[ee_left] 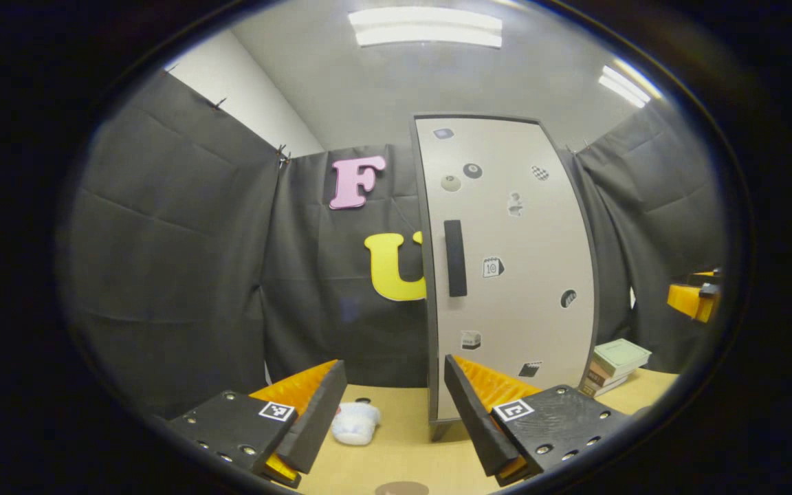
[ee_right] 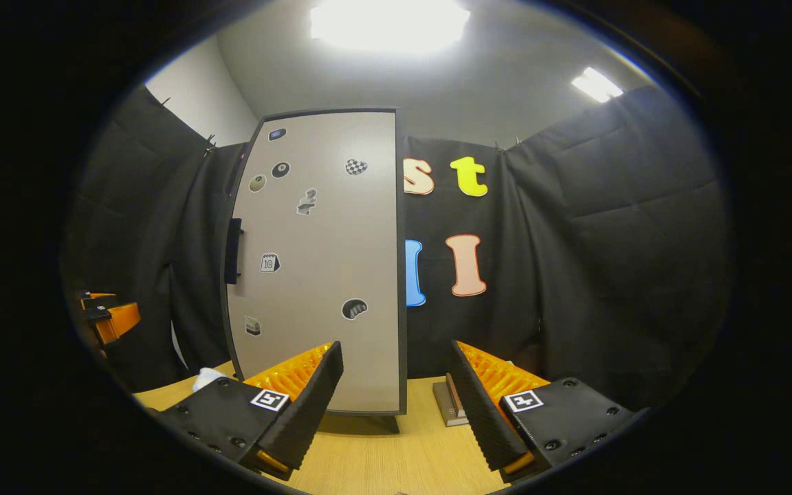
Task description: Open the cabinet door with the right hand, grasp the bottle in the cabinet with the left hand and place it on the coaster, then close the cabinet door with the right hand.
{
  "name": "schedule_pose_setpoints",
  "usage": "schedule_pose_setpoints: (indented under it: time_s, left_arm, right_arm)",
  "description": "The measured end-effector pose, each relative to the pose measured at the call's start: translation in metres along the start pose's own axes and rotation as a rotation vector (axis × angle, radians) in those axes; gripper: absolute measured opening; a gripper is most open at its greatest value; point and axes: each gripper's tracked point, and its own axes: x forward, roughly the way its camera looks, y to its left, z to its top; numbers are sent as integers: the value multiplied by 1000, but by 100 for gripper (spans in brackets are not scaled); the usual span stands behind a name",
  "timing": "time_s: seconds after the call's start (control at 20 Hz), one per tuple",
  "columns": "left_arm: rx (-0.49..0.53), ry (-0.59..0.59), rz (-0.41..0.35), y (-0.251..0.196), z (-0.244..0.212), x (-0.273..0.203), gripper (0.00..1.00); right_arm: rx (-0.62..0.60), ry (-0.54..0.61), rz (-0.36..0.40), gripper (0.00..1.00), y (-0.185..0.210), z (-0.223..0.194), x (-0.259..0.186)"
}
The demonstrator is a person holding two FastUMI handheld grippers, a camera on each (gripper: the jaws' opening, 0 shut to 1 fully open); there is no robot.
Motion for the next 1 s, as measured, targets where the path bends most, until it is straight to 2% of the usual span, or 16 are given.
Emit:
schedule_pose_setpoints:
  time_s: [0.2,0.6,1.0]
  left_arm:
    - [3,2,4,5,0,3,87]
    - [8,0,32,26,0,2,87]
    - [31,22,136,84,-6,-22,87]
  right_arm:
    - [2,-10,-3,96,4,8,3]
    - [-2,-14,42,98,32,24,19]
    - [0,-46,125,98,85,58,51]
